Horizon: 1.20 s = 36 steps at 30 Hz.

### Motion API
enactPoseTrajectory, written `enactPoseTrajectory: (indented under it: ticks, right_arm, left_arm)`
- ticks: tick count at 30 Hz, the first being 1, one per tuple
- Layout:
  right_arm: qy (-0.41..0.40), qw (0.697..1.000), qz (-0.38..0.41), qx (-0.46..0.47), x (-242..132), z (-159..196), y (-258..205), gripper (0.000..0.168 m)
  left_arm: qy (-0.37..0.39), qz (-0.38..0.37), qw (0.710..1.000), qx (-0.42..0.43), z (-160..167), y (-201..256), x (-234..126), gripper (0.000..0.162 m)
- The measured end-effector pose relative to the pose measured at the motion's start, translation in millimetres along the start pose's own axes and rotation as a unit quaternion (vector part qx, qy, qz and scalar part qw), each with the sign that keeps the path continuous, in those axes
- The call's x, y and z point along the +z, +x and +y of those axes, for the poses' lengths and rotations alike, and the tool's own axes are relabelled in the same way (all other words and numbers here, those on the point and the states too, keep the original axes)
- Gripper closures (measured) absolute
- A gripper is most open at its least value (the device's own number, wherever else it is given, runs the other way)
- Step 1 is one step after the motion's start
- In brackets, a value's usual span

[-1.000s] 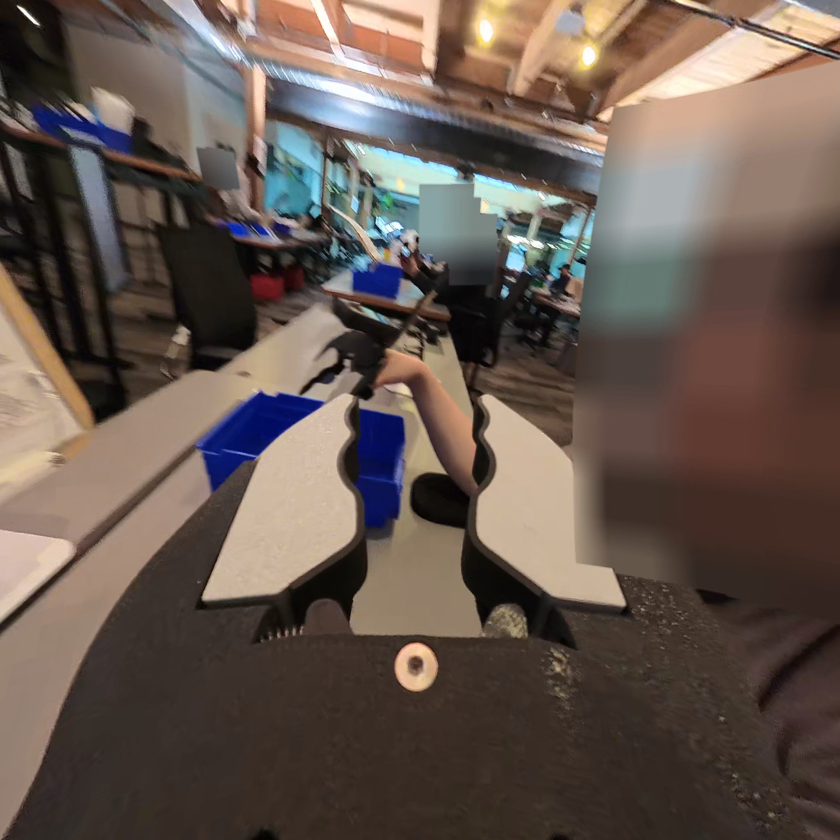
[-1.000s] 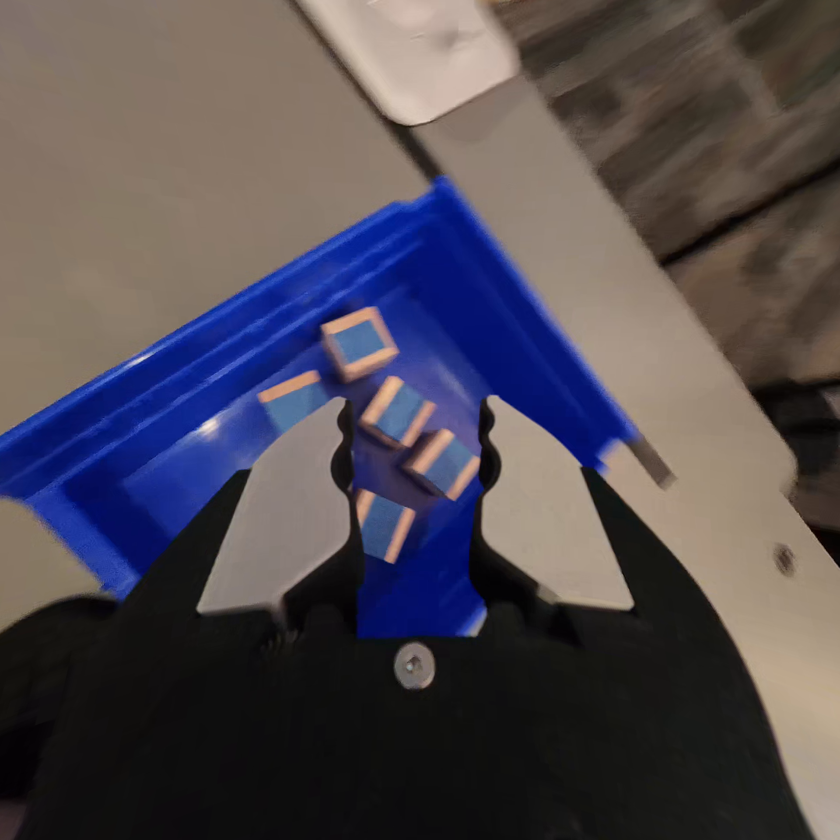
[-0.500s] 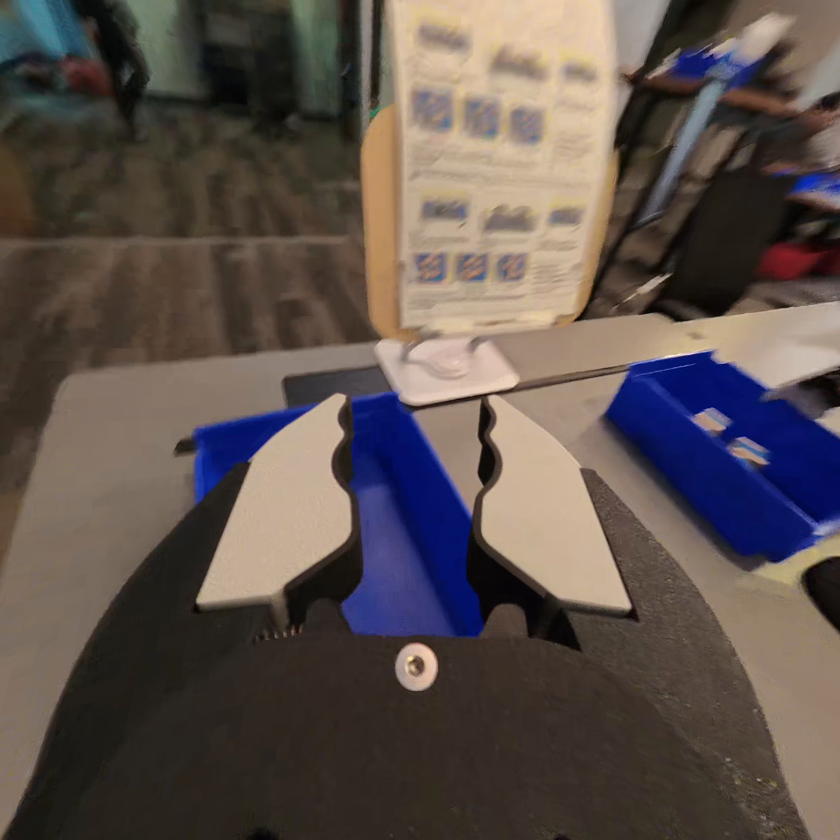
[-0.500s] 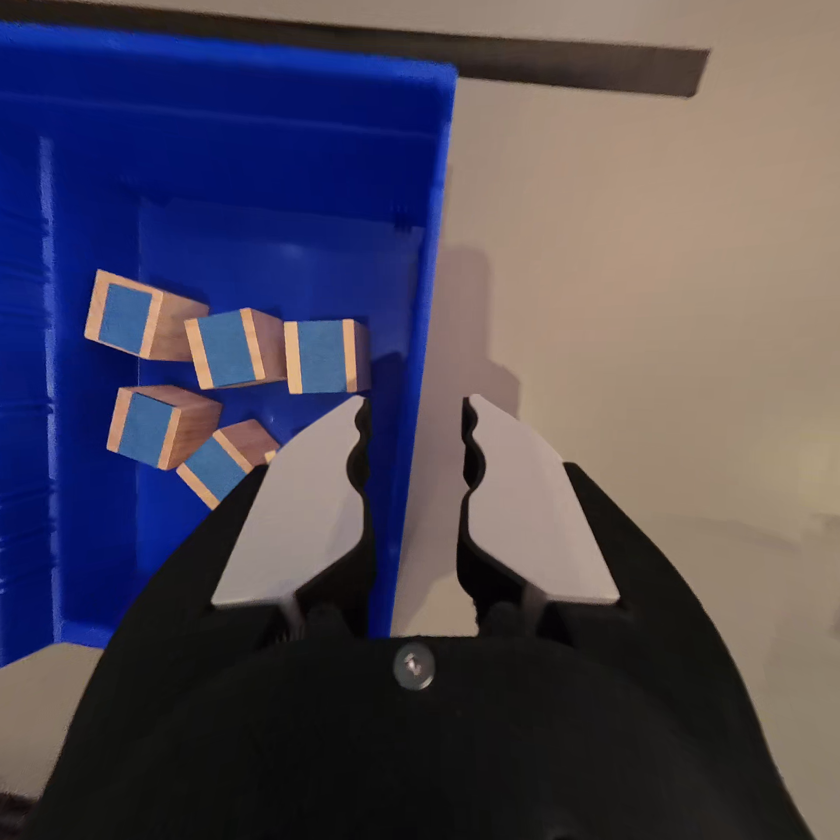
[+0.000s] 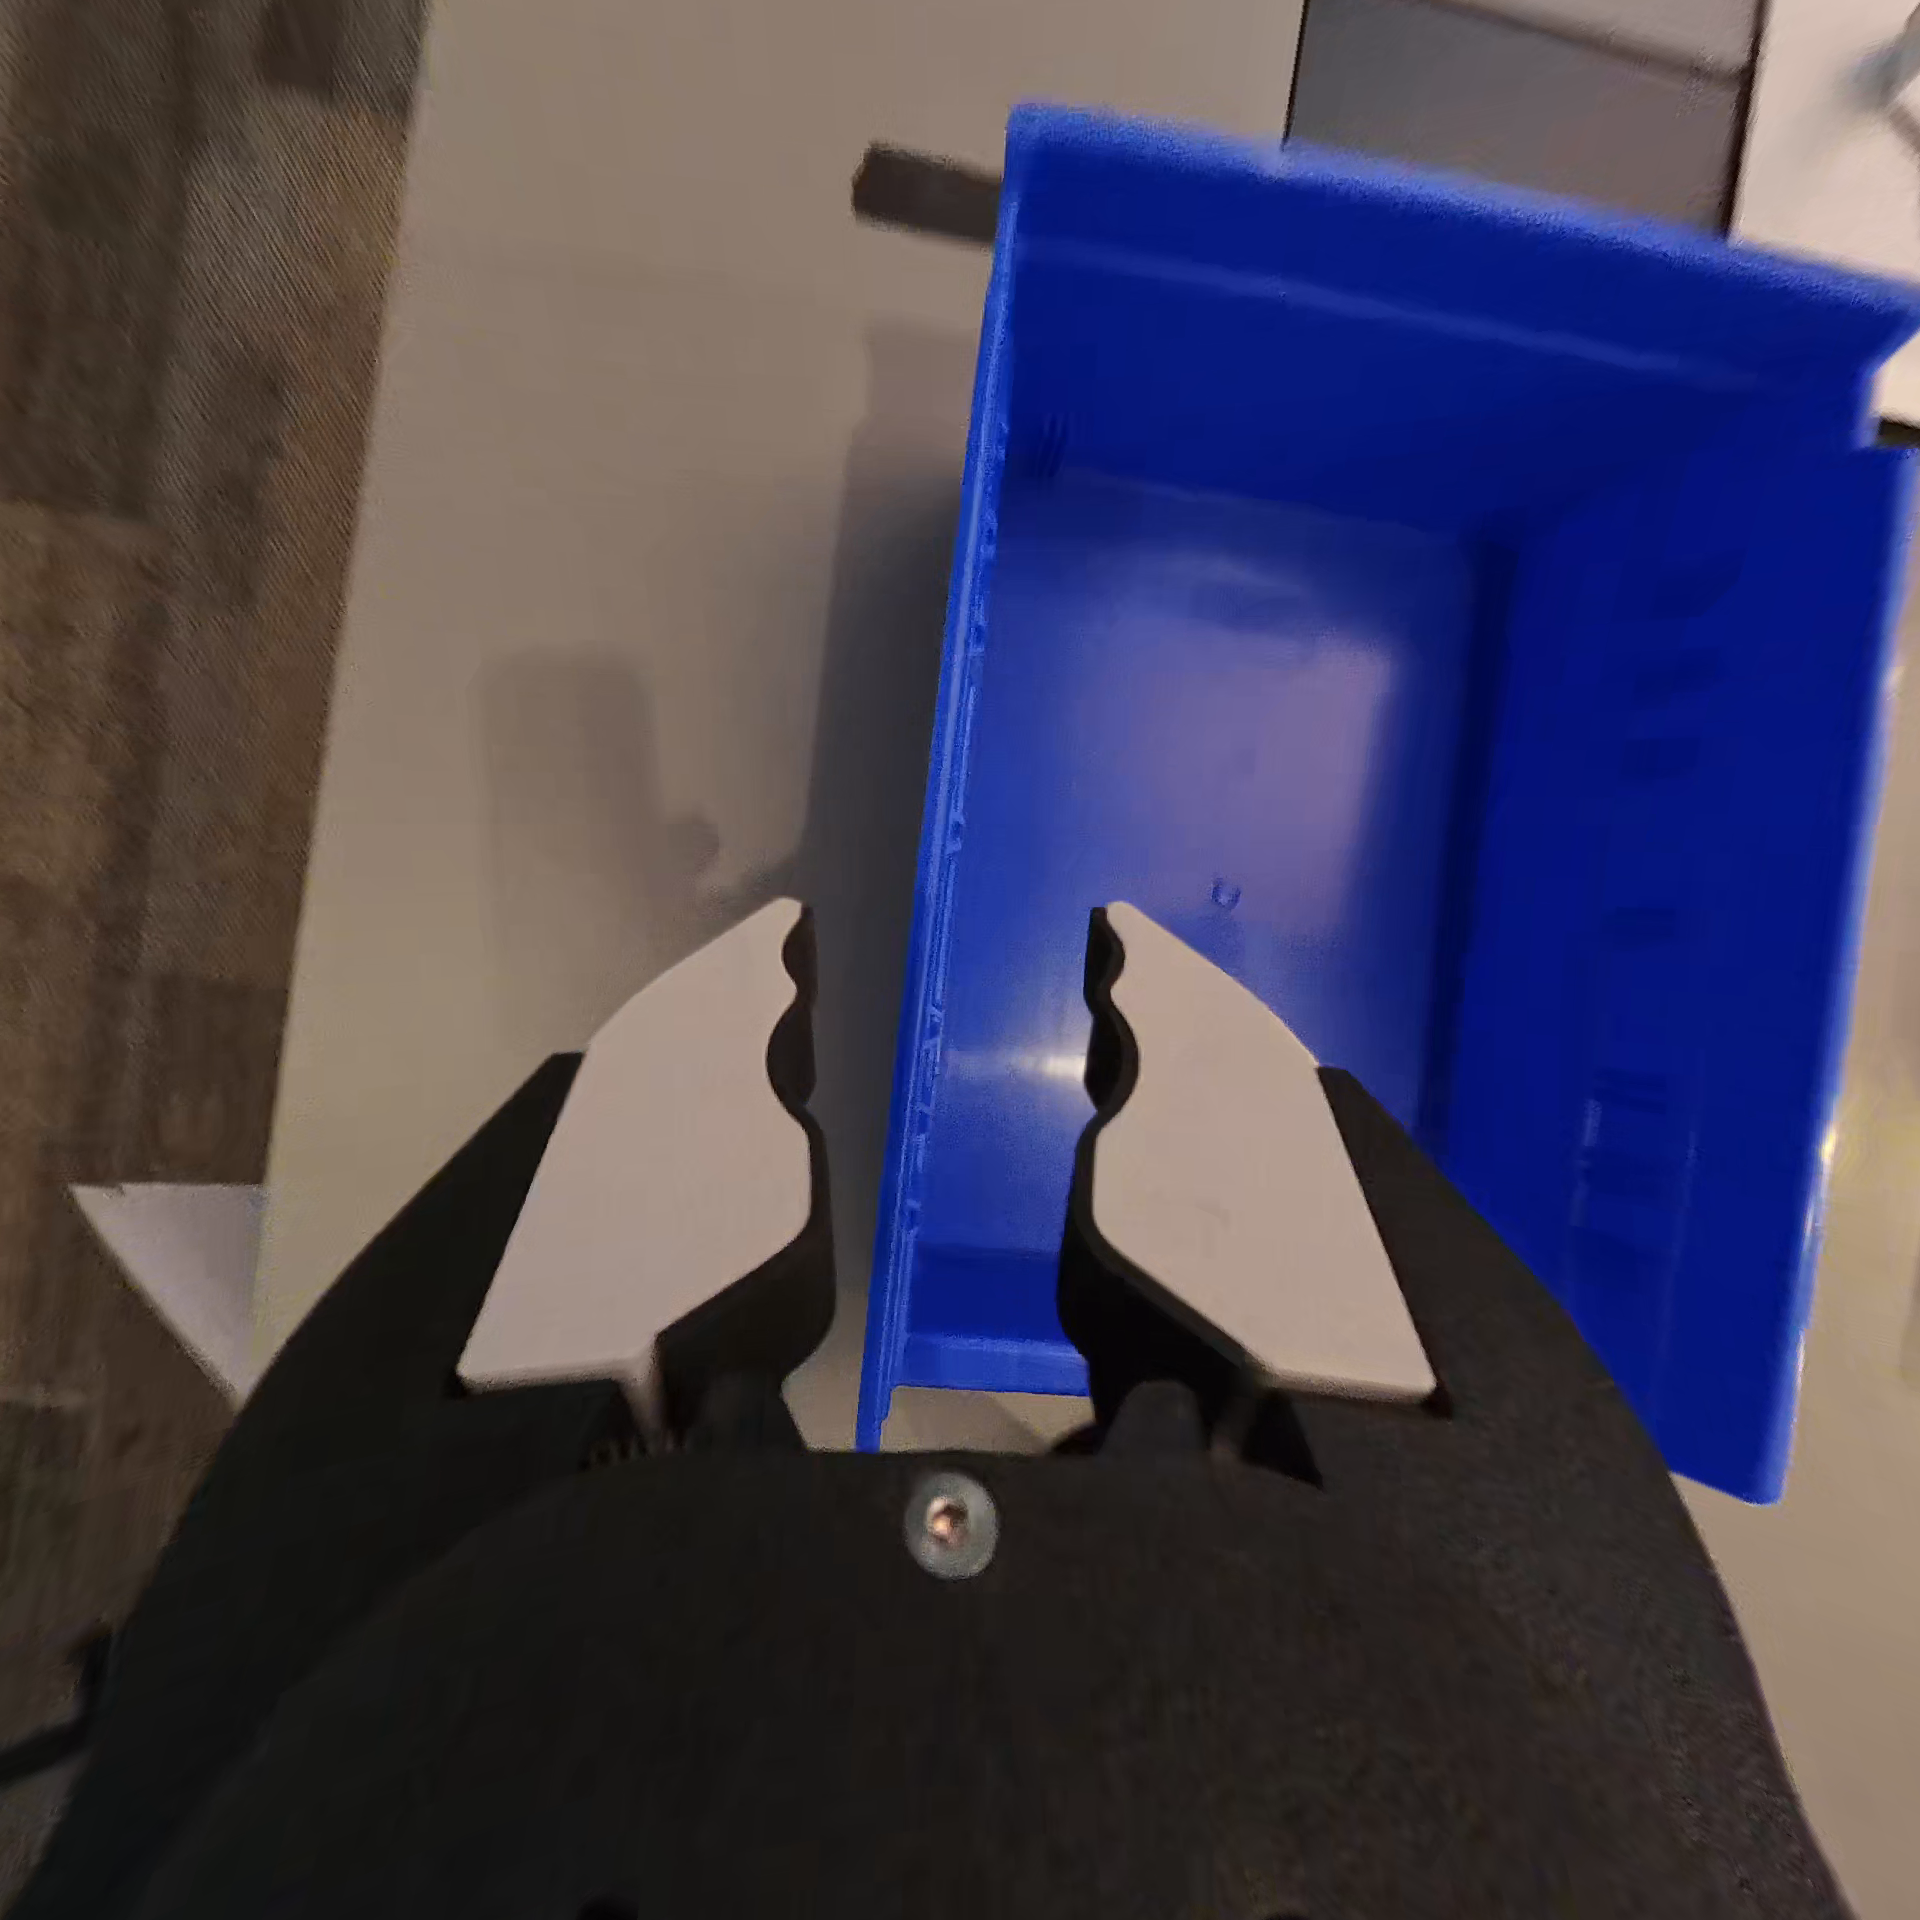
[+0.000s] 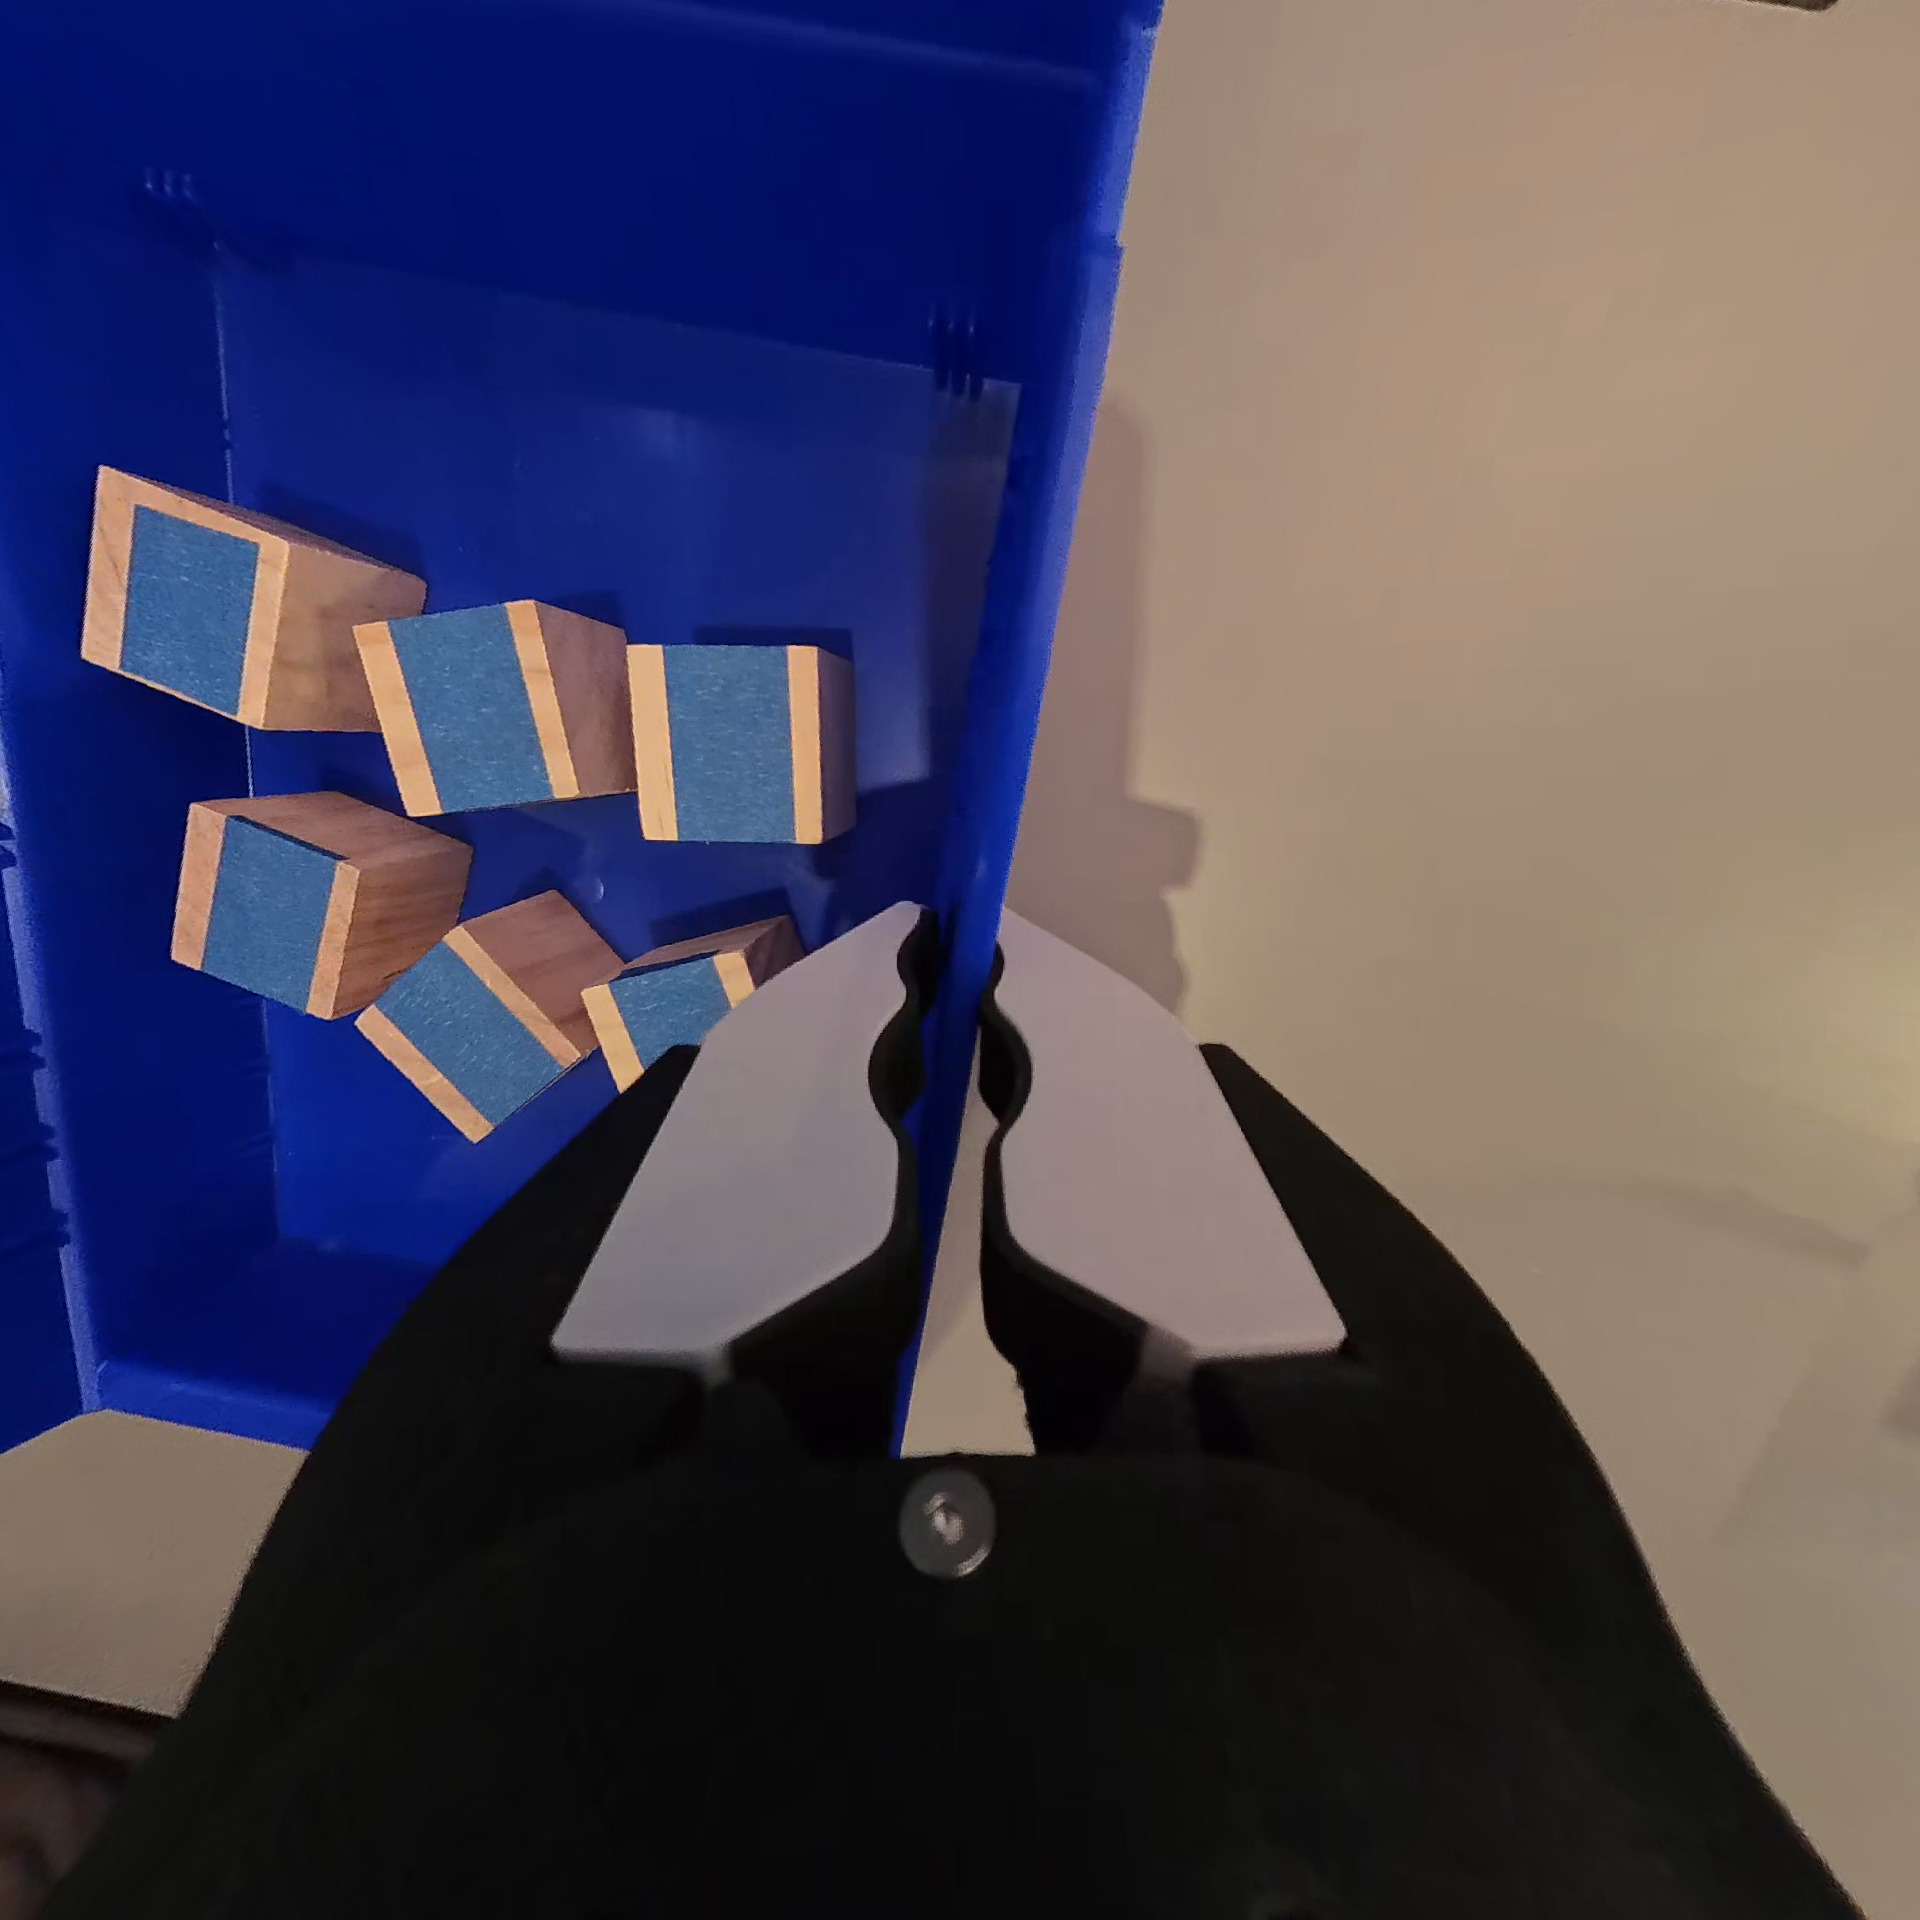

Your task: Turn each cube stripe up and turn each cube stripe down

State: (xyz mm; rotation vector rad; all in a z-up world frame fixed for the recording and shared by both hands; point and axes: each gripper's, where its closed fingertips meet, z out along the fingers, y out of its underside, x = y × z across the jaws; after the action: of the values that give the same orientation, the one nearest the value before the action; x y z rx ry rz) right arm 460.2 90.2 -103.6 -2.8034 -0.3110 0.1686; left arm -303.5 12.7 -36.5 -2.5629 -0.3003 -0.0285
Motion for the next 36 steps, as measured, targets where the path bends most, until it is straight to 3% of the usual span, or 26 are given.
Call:
enactPoseTrajectory:
  ticks: [4,8,11,18,25,29,36]
  right_arm:
    - [0.001,1.0,0.0,-0.005,0,0,0,0.161]
    - [-0.001,1.0,0.002,-0.009,0,0,0,0.161]
    - [-0.003,1.0,0.005,-0.013,0,1,0,0.16]
    - [-0.02,1.0,0.007,0.002,-1,5,-4,0.16]
    - [-0.069,0.998,0.005,-0.004,-2,14,-30,0.16]
    - [-0.068,0.998,-0.003,-0.018,2,7,-50,0.161]
    - [-0.073,0.996,0.008,-0.042,5,2,-71,0.159]
  left_arm:
    - [-0.046,0.007,0.999,-0.016,10,-3,27,0.118]
    - [-0.141,0.022,0.99,-0.014,39,-1,52,0.129]
    - [-0.19,0.009,0.982,-0.008,52,-3,64,0.156]
    - [-0.245,0.014,0.968,0.05,61,52,65,0.156]
    - [-0.264,0.047,0.949,0.165,72,150,68,0.146]
    - [-0.264,0.007,0.94,0.217,77,174,68,0.139]
    - [-0.276,0.01,0.922,0.271,97,208,60,0.136]
